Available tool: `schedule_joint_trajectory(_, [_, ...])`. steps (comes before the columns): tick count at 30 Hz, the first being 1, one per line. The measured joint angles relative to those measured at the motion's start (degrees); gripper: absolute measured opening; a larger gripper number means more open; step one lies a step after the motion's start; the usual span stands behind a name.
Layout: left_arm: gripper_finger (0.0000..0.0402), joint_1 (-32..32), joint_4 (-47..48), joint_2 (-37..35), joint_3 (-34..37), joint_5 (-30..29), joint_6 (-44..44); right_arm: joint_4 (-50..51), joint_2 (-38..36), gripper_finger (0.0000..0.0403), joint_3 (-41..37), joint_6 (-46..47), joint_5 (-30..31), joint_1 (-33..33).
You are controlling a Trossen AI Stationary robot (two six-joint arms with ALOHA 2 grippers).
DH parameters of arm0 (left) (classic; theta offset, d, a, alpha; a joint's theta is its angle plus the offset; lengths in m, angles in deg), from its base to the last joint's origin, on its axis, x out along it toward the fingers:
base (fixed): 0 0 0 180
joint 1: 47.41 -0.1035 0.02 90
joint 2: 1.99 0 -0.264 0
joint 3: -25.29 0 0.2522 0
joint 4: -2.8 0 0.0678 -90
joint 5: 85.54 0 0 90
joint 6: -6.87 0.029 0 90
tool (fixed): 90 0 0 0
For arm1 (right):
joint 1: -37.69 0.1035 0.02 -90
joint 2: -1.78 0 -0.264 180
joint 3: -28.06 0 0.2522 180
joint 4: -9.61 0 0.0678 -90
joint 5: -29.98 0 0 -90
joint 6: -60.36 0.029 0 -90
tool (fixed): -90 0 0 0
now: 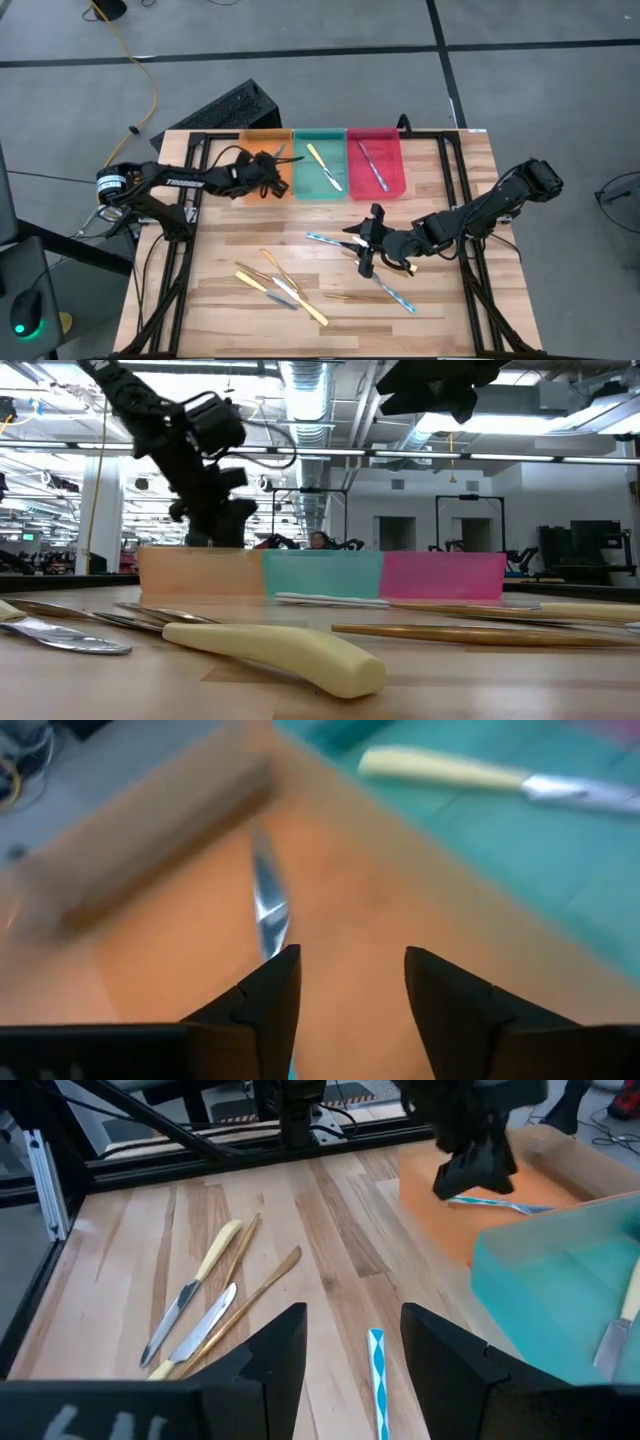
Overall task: Sort silverware by color (type)
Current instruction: Put the blue patterned table knife into the red bin
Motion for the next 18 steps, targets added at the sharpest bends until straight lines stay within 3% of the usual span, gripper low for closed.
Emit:
schedule_joint_trajectory(4, [0.0171, 1.7, 2.1, 0.0, -4.5, 4.6, 3.1, 3.4, 0.0, 0.0186, 0.0, 2.4, 0.1, 0.0])
schedule_joint_trajectory(10, [0.0169, 4.9, 13.1, -1.5, -13.3, 12.9, 6.1, 6.2, 0.0, 0.0186, 0.0, 4.9, 0.2, 0.0])
schedule_joint_trajectory(14, [0.0168, 8.5, 15.7, -6.5, -16.0, 13.2, 8.6, 6.9, 0.0, 0.0186, 0.0, 5.0, 0.2, 0.0])
schedule_joint_trajectory(18, [0.0168, 13.2, 14.8, -16.2, -16.1, 11.7, 9.7, 6.9, 0.0, 0.0186, 0.0, 5.0, 0.3, 0.0])
